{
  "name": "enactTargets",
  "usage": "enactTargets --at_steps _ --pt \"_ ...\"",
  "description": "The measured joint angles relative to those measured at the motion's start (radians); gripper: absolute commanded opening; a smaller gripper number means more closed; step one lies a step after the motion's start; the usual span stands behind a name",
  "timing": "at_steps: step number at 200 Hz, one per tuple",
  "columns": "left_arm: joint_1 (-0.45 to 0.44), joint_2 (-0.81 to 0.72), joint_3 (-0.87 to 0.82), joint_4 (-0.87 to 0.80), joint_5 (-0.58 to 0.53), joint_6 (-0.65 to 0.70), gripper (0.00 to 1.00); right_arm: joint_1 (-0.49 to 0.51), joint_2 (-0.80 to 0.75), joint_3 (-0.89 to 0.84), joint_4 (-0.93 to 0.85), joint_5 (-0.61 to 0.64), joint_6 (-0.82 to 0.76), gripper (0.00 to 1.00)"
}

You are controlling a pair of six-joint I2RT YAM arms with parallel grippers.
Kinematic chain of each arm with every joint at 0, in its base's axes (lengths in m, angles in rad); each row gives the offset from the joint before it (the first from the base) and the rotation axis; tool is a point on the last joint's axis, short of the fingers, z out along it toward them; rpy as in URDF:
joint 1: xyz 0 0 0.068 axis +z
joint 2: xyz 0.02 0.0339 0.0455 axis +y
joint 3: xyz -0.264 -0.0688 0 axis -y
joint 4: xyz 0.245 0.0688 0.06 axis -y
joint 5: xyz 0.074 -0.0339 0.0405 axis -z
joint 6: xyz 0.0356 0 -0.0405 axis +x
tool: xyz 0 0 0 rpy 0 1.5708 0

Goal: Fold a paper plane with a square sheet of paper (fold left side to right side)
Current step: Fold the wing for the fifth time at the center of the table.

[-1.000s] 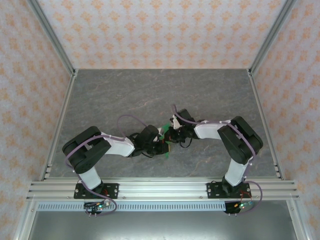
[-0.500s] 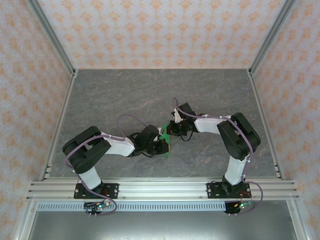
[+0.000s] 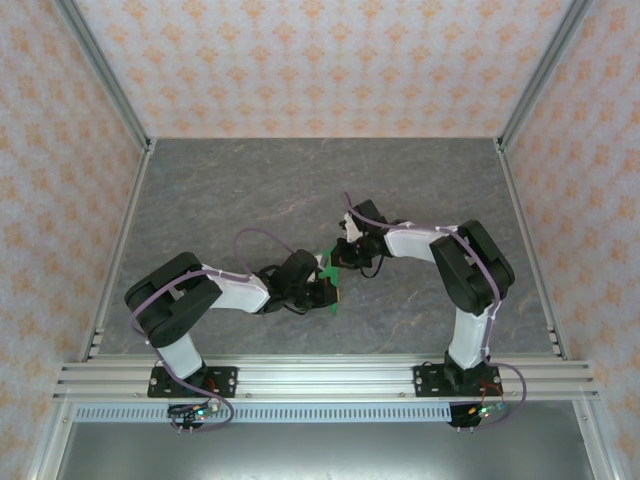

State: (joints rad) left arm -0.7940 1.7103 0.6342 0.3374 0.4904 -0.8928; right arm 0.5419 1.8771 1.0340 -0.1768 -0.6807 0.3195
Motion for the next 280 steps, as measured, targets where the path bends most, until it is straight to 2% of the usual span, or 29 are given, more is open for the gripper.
enactTargets --at_steps 71,135,221,280 --pt "0.000 0.000 0.000 0.002 -0.006 0.000 0.00 -0.021 0.032 0.040 -0.019 -0.038 0.000 0.08" --pt "0.000 0.000 0.000 0.003 -0.006 0.000 0.00 -0.061 0.068 0.099 0.011 0.030 -0.003 0.09" --pt "0.000 0.000 0.000 0.003 -0.006 0.000 0.00 -0.065 0.108 0.169 -0.057 0.024 -0.018 0.09" --pt "0.000 0.000 0.000 0.003 -0.006 0.000 0.00 -0.113 0.069 0.154 -0.005 0.094 -0.021 0.10"
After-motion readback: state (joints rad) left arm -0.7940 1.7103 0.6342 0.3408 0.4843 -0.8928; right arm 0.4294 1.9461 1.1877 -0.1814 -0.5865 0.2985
